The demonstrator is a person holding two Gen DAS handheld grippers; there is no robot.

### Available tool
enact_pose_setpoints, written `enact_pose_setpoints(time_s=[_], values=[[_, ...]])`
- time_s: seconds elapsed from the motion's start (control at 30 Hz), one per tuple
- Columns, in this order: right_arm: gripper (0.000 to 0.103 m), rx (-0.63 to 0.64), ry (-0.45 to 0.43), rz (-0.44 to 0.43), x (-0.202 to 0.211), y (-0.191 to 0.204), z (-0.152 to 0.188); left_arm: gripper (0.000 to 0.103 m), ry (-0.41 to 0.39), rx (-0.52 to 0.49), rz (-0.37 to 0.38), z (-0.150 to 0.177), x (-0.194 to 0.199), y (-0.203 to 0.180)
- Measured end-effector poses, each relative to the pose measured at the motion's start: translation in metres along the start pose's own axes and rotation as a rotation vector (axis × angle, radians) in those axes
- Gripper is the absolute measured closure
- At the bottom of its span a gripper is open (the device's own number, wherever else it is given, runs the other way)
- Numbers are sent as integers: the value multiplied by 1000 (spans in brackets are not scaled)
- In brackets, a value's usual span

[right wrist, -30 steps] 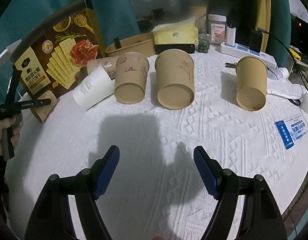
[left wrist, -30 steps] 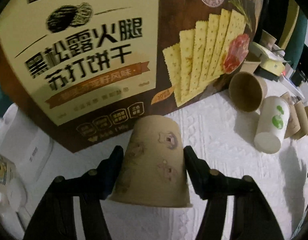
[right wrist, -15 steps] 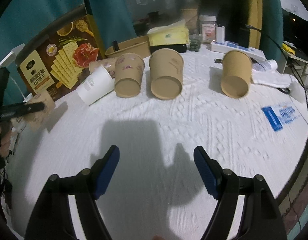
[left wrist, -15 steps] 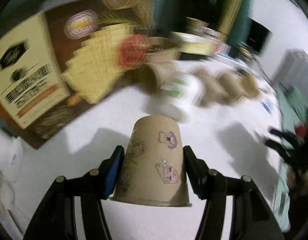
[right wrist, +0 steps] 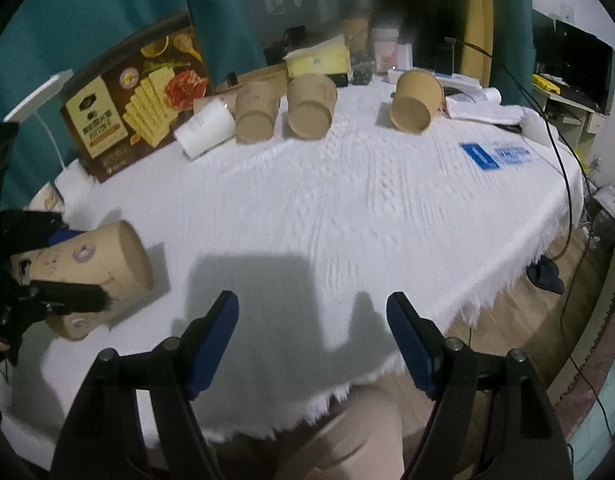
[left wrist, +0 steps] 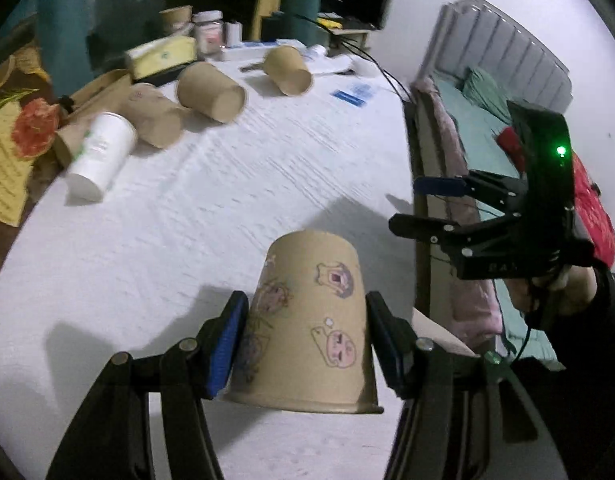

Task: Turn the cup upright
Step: 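Lift the paper cup with the left gripper and carry it toward the right gripper, then close the right gripper on the cup while the left gripper opens and releases it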

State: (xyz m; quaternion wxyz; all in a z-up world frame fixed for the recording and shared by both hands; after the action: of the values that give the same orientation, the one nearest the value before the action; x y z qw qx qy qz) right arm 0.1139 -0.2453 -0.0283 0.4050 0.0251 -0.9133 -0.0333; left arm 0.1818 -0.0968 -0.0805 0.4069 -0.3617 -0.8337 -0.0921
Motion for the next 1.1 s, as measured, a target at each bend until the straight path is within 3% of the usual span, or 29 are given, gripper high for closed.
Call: enact_pose_setpoints(time_s=[0.1, 0.37, 0.47, 0.7, 0.87, 0.97, 1.1], values=[[29, 14, 4, -7, 8, -1, 12, 43, 15, -66, -15, 8, -6, -11], [29, 81, -6, -22, 14, 9, 16, 41, 50, -56, -34, 13, -29, -3], [29, 109, -18, -41, 15, 15, 11, 32, 58, -72, -61, 15, -32, -4], [29, 167, -31, -69, 19, 24, 5, 25, 61, -36, -65, 21, -32, 1], [29, 237, -13, -110, 17, 32, -2, 24, 27, -2, -70, 18, -16, 0], [29, 361, -21, -166, 21, 48, -13, 24, -24, 46, -88, 19, 8, 2], [29, 561, -17, -289, 27, 80, -24, 24, -127, 143, -181, 37, 51, 5]])
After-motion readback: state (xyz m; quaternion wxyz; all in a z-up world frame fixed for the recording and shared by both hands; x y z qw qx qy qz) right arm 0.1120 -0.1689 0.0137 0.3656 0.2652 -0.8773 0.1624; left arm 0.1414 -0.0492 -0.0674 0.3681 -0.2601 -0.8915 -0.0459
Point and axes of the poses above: each gripper's, at about its wrist camera, not at the fingertips, and x roughly against the way its jaws point, y to its left, z to its underside, the point moved 1 cm from there along -x, roughly the way its jaws point, and after that the axes turned 9 degrees about -y, right-handed, at the moved point
